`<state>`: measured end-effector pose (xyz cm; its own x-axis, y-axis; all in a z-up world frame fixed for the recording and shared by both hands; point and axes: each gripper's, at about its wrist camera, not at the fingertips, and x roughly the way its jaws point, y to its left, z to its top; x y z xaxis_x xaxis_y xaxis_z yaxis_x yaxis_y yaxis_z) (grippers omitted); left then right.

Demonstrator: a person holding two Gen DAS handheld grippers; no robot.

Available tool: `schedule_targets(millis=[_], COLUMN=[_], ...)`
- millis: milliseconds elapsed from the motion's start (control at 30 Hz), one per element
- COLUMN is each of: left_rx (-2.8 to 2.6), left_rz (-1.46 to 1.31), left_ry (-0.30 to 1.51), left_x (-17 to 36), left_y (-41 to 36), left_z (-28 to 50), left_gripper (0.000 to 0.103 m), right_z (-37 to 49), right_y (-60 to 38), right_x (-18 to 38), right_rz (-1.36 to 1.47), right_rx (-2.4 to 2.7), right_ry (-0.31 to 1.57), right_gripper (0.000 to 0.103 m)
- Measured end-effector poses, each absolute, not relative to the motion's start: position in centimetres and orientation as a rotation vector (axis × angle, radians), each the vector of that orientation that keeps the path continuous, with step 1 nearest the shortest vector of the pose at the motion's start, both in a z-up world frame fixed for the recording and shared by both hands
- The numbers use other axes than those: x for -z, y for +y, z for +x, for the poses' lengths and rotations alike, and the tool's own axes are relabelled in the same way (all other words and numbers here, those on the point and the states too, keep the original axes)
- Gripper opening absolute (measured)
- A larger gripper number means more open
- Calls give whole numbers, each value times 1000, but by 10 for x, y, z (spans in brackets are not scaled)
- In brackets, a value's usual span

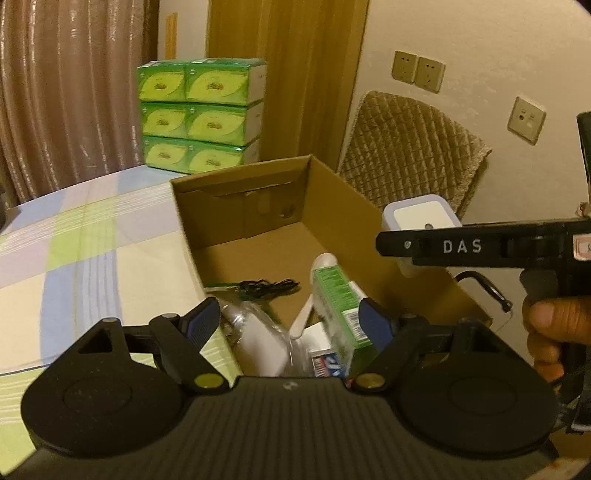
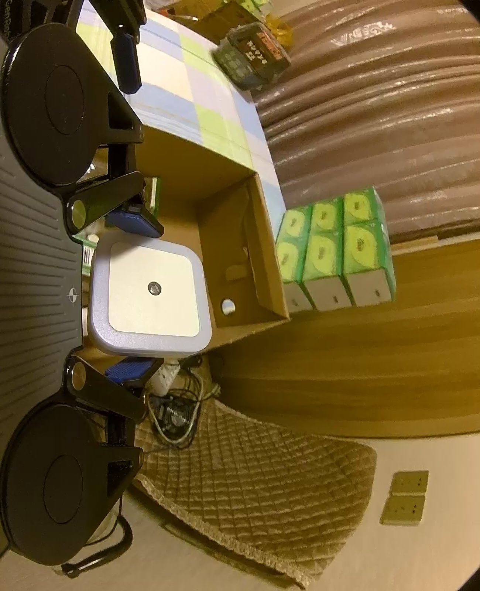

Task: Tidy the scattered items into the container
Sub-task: 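Open both tools to drop container and night-light into cardboard box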

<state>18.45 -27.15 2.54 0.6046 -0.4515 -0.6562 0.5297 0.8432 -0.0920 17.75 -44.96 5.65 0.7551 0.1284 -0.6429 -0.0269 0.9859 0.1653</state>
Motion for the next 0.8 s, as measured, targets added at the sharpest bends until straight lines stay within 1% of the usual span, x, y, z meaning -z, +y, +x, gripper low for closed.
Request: schedule_targets(millis=[167,200,233,300,567,667,800], left_rx=[534,530,524,514,478,449,442], left_rz=[103,100,100,107,93,93,90], left_ry=[734,734,734,736,721,691,675], left_x=[-26,-26,-26,-27,-34,-39,-47], left_y=[-255,-252,-249,-244,-225,-220,-215], left_z=[182,181,181,179,165,153,136], left_gripper=[81,82,83,87,94,102,102], right_z=[182,184,186,186,163,144,112], right_y=[-436,-435,-433,-431,-433,-431,-427], right_x=[-58,-58,-59,-62,-81,-85,-90], right_rz=[148,153,156,163,183,173,128], right_rx=[-123,-133,-139,-134,-87,-63,-28], right_ry=[697,692,693,665,622,626,626], right_gripper=[64,66,76,90,90,90,95])
